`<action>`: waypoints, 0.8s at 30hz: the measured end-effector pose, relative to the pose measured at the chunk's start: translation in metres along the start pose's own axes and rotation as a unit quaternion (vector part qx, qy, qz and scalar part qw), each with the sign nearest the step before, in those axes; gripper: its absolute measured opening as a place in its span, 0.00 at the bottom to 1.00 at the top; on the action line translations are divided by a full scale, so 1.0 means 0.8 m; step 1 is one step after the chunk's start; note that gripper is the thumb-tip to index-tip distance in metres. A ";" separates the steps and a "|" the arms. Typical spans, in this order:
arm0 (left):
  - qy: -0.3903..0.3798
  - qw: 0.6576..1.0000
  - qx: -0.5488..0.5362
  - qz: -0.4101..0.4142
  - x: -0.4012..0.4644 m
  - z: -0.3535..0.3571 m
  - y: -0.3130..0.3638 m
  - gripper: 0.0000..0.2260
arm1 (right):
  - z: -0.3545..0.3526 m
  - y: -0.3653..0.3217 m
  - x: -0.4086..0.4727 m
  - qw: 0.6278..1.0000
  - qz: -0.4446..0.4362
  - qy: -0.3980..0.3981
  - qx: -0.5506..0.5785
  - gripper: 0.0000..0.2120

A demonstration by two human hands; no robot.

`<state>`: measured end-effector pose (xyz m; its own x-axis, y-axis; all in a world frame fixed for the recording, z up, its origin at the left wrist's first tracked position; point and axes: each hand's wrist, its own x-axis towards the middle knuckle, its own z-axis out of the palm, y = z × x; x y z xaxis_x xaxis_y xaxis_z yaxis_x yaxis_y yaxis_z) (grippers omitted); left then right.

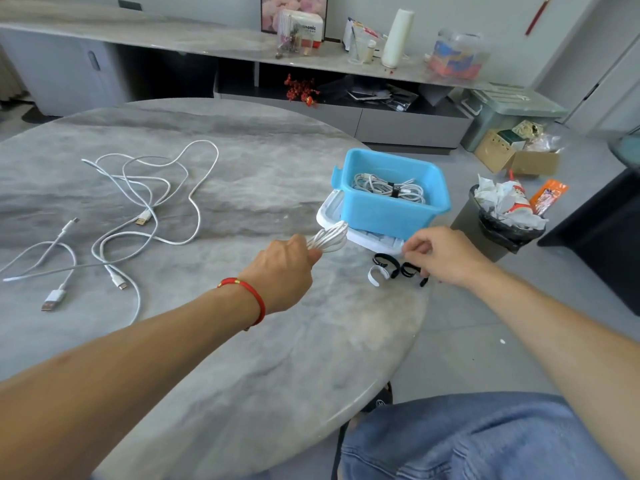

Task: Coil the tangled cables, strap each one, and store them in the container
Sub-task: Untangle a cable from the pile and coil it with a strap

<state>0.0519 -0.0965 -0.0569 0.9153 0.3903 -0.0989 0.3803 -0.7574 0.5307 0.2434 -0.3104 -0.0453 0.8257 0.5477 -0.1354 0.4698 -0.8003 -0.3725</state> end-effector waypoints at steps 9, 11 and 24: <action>-0.060 0.994 -0.078 -0.037 -0.007 -0.012 0.011 0.12 | 0.024 0.000 0.007 0.973 -0.106 -0.028 -0.201 0.05; -0.046 0.991 -0.120 -0.026 -0.010 -0.019 0.013 0.17 | 0.023 -0.005 0.004 0.968 -0.127 -0.020 -0.218 0.04; -0.024 0.985 -0.159 -0.061 -0.013 -0.065 -0.013 0.14 | -0.040 -0.125 -0.057 0.914 -0.309 0.262 0.024 0.07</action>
<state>0.0311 -0.0654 -0.0177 0.8732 0.4378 -0.2140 0.4346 -0.5010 0.7485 0.1691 -0.2630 0.0277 0.4496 0.6900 0.5673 0.8931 -0.3593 -0.2708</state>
